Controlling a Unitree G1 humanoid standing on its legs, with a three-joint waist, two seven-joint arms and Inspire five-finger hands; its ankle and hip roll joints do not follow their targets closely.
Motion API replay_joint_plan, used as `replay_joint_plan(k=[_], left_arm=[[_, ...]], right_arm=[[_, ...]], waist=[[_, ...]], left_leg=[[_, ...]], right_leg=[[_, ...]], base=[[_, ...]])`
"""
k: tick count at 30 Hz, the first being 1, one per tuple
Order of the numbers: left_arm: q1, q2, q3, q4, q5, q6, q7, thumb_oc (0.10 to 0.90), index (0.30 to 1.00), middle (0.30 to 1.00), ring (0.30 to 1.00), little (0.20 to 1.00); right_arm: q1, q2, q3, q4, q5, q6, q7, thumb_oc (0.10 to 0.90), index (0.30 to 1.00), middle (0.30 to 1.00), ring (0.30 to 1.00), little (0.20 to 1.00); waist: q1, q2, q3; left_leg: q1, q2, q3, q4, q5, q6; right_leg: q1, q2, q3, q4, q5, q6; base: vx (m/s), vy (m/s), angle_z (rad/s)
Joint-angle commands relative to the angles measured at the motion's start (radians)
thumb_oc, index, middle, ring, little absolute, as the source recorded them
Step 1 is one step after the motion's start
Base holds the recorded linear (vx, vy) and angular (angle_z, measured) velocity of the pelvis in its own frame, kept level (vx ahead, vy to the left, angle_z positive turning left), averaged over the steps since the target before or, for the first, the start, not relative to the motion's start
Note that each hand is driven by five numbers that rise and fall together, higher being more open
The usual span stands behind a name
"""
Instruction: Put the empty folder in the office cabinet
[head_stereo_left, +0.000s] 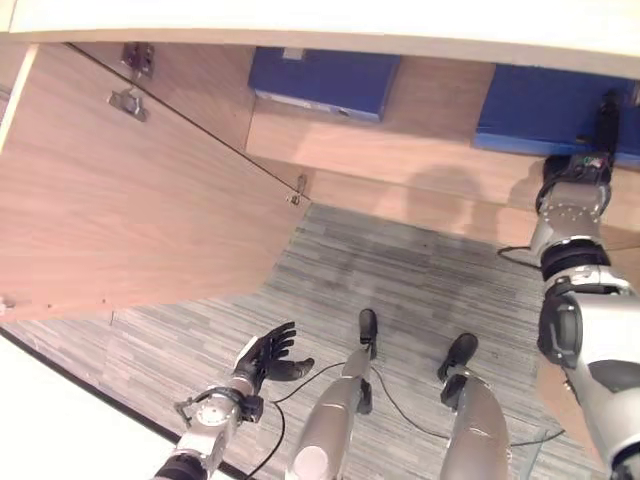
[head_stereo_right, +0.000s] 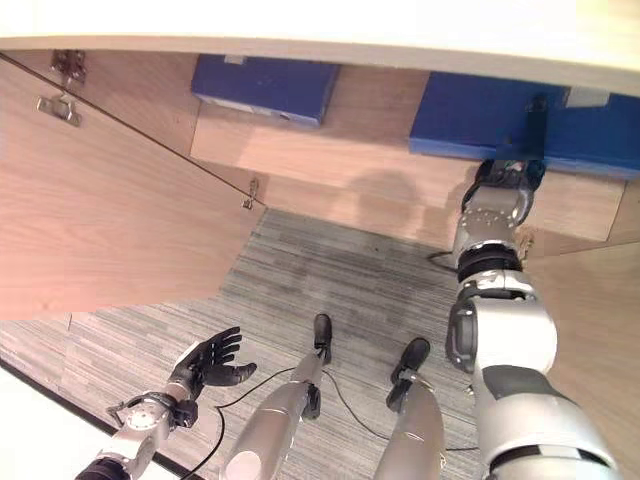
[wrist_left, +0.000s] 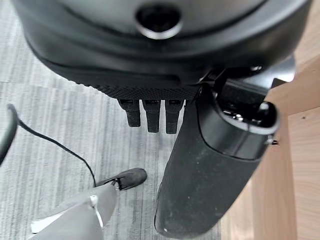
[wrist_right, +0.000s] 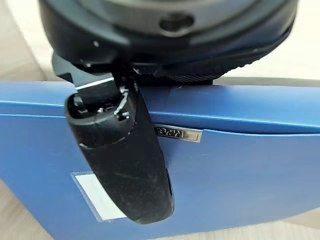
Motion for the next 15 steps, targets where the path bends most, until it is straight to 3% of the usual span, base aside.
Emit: replay_joint_plan(k=[1, 15], left_arm=[[0.003, 0.09, -0.001, 0.015, -0.04, -0.042, 0.018, 0.8, 0.9, 0.9, 0.9, 0.9], [0.029, 0.09, 0.017, 0.012, -0.058, -0.04, 0.015, 0.8, 0.9, 0.9, 0.9, 0.9]], right_arm=[[-0.094, -0.11, 0.079, -0.005, -0.073, -0.033, 0.016, 0.4, 0.3, 0.3, 0.3, 0.3], [-0.136, -0.179, 0.133, 0.002, -0.102, -0.011, 0.017, 0.4, 0.3, 0.3, 0.3, 0.3]], waist=[[0.035, -0.01, -0.03], [0.047, -0.015, -0.058]], left_leg=[[0.092, 0.105, 0.051, 0.058, -0.16, -0.141], [0.124, 0.094, 0.037, 0.007, -0.153, -0.137]], right_leg=[[0.104, 0.008, 0.028, -0.088, -0.093, 0.116], [0.103, 0.01, 0.028, -0.088, -0.096, 0.115]], base=[[0.04, -0.001, 0.06], [0.02, 0.0, 0.02]])
